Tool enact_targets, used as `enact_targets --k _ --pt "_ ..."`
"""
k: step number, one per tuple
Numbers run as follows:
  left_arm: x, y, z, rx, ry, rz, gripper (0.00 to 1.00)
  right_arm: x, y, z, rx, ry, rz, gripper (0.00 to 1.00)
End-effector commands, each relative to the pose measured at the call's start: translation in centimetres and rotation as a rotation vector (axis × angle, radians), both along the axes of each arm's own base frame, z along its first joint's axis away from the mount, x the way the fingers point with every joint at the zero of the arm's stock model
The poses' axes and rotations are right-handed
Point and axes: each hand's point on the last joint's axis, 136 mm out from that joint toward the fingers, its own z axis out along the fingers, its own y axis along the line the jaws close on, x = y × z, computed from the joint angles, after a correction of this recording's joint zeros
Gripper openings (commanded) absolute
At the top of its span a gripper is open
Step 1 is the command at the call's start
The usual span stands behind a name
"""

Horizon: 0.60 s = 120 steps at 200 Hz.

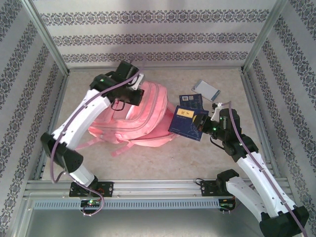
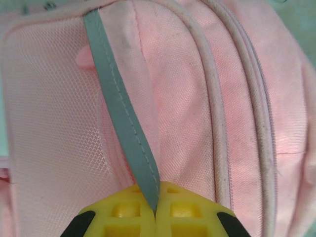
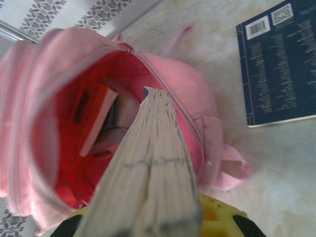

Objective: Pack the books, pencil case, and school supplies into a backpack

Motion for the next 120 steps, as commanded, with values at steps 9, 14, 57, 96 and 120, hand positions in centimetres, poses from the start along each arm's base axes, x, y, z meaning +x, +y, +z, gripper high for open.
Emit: enact_targets --k 9,14,57,96,120 --pt "-2.4 0.3 8.2 -0.17 -0.225 -0.118 0.0 0.3 1.7 3.3 0.134 -0.097 0.07 0.0" --pt "-2.7 0.3 8.7 -0.197 -0.24 -0.131 0.0 0.3 2.0 3.5 0.148 -0.098 0.083 0.0" --pt "-3.5 1.0 9.6 -0.394 -0.264 -0.186 0.0 -0.5 4.0 4.9 0.247 -0.113 0.162 0.0" --pt "-3.2 1.6 10.5 -0.532 -0.258 -0.167 0.0 -0.6 5.9 5.3 0.351 -0.062 0.195 0.0" --pt "-3.0 1.7 11.2 -0.556 -0.257 -0.157 0.0 -0.7 7.8 5.0 0.404 0.004 0.226 0.0"
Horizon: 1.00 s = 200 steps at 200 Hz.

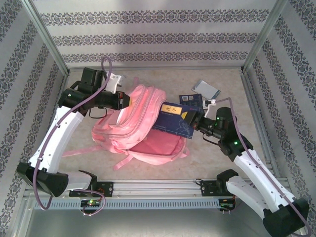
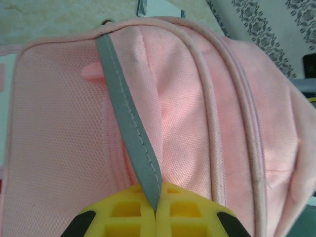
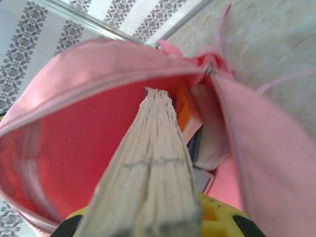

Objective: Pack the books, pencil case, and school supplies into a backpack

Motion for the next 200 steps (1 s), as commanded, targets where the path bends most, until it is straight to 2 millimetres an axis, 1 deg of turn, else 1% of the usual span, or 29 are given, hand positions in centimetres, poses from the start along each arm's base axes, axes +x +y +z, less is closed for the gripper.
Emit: enact_targets --k 1,30,44,63,86,100,106,109,112,124,125,126,134,136,137,138,143,152,153,155,158,162,172,175,189,191,192,195,200 --pt "1.2 -0.8 7.5 -0.157 -0.254 -0.026 0.0 -0.2 2.1 1.7 0.112 0.012 0.056 0.0" --pt "1.2 -1.2 8.4 -0.199 -0.253 -0.035 0.0 -0.3 3.3 1.5 0.1 0.033 0.054 0.0" --pt "1.2 -1.3 8.7 -0.212 -0.259 -0.04 0.0 -0.1 3.8 1.4 0.091 0.024 0.051 0.0" --pt "1.1 -1.4 9.1 -0.225 -0.265 -0.051 0.0 0.3 5.0 1.5 0.083 0.015 0.065 0.0" --pt "1.1 -1.5 9.4 -0.245 -0.271 -0.062 0.0 1.1 7.1 1.6 0.047 -0.008 0.091 0.0" --pt "1.2 -1.6 9.6 -0.263 -0.273 -0.067 0.0 1.3 8.8 1.6 0.013 -0.026 0.117 0.0" --pt "1.3 -1.6 9.7 -0.273 -0.273 -0.069 0.0 1.5 9.6 1.5 -0.003 -0.031 0.126 0.0" --pt "1.3 -1.7 9.8 -0.281 -0.273 -0.074 0.0 1.6 10.1 1.0 -0.015 -0.026 0.133 0.0" --pt "1.3 -1.7 9.9 -0.289 -0.273 -0.077 0.0 1.7 10.5 1.3 -0.017 -0.038 0.138 0.0" --pt "1.6 -1.9 10.1 -0.314 -0.271 -0.086 0.0 2.2 12.2 0.6 -0.047 -0.038 0.154 0.0" --pt "1.6 -1.9 10.2 -0.315 -0.272 -0.086 0.0 2.3 12.5 0.2 -0.054 -0.031 0.157 0.0" --pt "1.6 -1.9 10.2 -0.318 -0.27 -0.088 0.0 2.2 12.5 0.4 -0.052 -0.035 0.158 0.0" --pt "1.8 -2.0 10.4 -0.334 -0.27 -0.094 0.0 2.6 13.8 -0.3 -0.069 -0.031 0.174 0.0" --pt "1.8 -2.0 10.5 -0.338 -0.273 -0.096 0.0 2.6 14.0 -0.1 -0.069 -0.037 0.176 0.0" --pt "1.9 -2.0 10.6 -0.34 -0.273 -0.097 0.0 2.7 14.3 -0.7 -0.079 -0.029 0.179 0.0" --pt "1.9 -2.0 10.5 -0.341 -0.271 -0.097 0.0 2.7 14.3 -0.5 -0.078 -0.033 0.18 0.0" --pt "2.1 -2.0 10.7 -0.351 -0.274 -0.101 0.0 2.9 15.0 -1.0 -0.095 -0.029 0.183 0.0" --pt "2.3 -2.1 11.0 -0.366 -0.276 -0.109 0.0 3.4 16.0 -2.0 -0.127 -0.014 0.178 0.0" --pt "2.3 -2.1 11.1 -0.368 -0.278 -0.11 0.0 3.4 16.2 -2.4 -0.135 -0.01 0.179 0.0" --pt "2.4 -2.1 11.2 -0.371 -0.28 -0.112 0.0 3.5 16.4 -2.2 -0.137 -0.015 0.18 0.0" --pt "2.4 -2.2 11.3 -0.377 -0.28 -0.116 0.0 3.7 16.7 -3.0 -0.154 -0.007 0.177 0.0" --pt "2.6 -2.2 11.4 -0.385 -0.281 -0.119 0.0 3.9 17.1 -2.9 -0.165 -0.013 0.168 0.0" --pt "2.9 -2.4 11.8 -0.406 -0.285 -0.127 0.0 4.4 18.0 -4.1 -0.207 0.005 0.149 0.0" --pt "3.1 -2.5 12.0 -0.413 -0.287 -0.13 0.0 4.5 18.4 -4.2 -0.213 0.003 0.144 0.0" --pt "3.6 -2.9 12.5 -0.444 -0.287 -0.146 0.0 5.3 20.1 -5.1 -0.246 0.011 0.128 0.05" --pt "3.7 -2.9 12.6 -0.448 -0.286 -0.146 0.0 5.4 20.4 -5.4 -0.254 0.014 0.127 0.06" --pt "3.7 -2.9 12.7 -0.45 -0.286 -0.148 0.0 5.4 20.4 -5.2 -0.254 0.012 0.125 0.07" --pt "3.8 -3.0 12.7 -0.453 -0.285 -0.15 0.0 5.6 20.8 -5.5 -0.263 0.014 0.121 0.1" --pt "4.0 -3.1 12.8 -0.457 -0.285 -0.152 0.0 5.8 21.5 -5.8 -0.276 0.014 0.12 0.17"
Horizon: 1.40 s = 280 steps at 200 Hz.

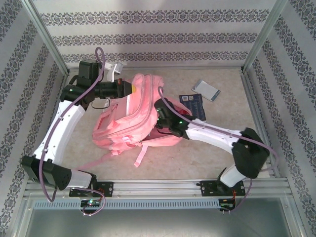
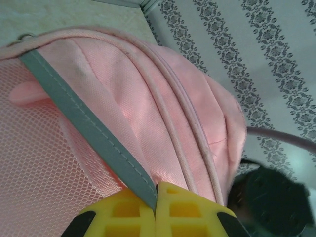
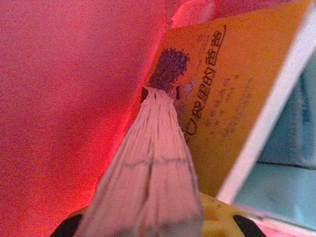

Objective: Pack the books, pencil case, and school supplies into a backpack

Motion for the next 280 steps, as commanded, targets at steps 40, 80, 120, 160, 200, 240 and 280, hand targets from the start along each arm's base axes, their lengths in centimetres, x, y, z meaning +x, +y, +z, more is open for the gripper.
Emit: enact_targets --k 40,80,120,160,200,240,280 --pt "0.6 -0.9 9.5 -0.17 -0.338 -0.104 0.0 3.0 5.7 1.0 -0.032 -0.124 -0.028 0.82" --pt "0.9 0.7 8.9 -0.172 -0.337 -0.055 0.0 3.0 4.0 3.4 0.04 -0.219 -0.031 0.94" --pt "1.3 1.5 7.7 -0.146 -0.321 -0.019 0.0 1.4 2.1 5.7 0.054 -0.337 0.034 0.97" --pt "1.4 2.6 5.4 -0.125 -0.269 0.054 0.0 0.5 -1.0 6.4 0.027 -0.428 0.015 0.98" --pt "1.0 3.4 3.2 -0.095 -0.238 0.094 0.0 0.3 -3.7 5.7 -0.049 -0.445 -0.02 0.98" --pt "2.3 6.1 -0.3 0.077 -0.14 0.255 0.0 0.7 -8.2 5.2 -0.112 -0.43 -0.14 0.98" --pt "3.1 7.4 -5.8 0.263 0.015 0.3 0.0 0.4 -13.7 5.0 -0.194 -0.447 -0.269 0.96"
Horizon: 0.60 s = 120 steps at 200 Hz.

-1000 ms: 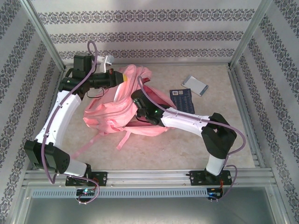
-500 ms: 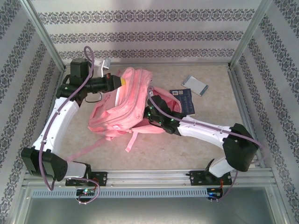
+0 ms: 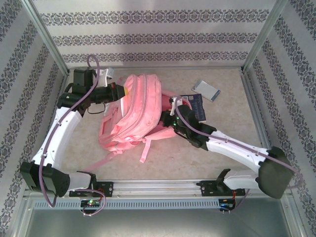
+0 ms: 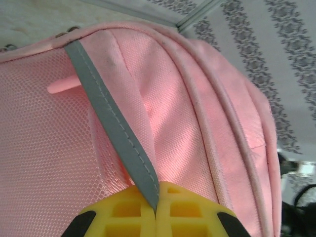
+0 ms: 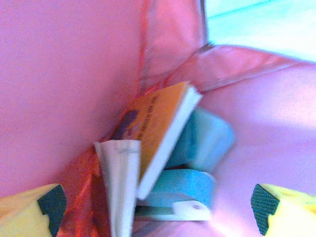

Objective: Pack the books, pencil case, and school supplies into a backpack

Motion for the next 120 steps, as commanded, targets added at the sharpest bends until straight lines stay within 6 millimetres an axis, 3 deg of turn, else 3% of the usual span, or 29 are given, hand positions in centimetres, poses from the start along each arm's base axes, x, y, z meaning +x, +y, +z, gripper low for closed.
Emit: enact_targets --k 1,50,95,120 --pt "2.1 3.1 -2.3 0.206 0.004 0.119 0.0 -0.1 -3.6 1.5 -0.027 -0.061 -0.106 0.95" --pt "3.0 2.0 -7.0 0.422 0.076 0.066 0.0 0.0 -8.4 1.5 -0.074 -0.068 -0.213 0.94" --pt "3.6 -0.1 -10.3 0.516 0.14 -0.013 0.0 1.9 -11.2 -1.2 -0.124 0.08 -0.274 0.92" --pt "3.0 -1.8 -13.6 0.603 0.205 -0.07 0.0 3.4 -13.0 -2.7 -0.188 0.164 -0.331 0.92"
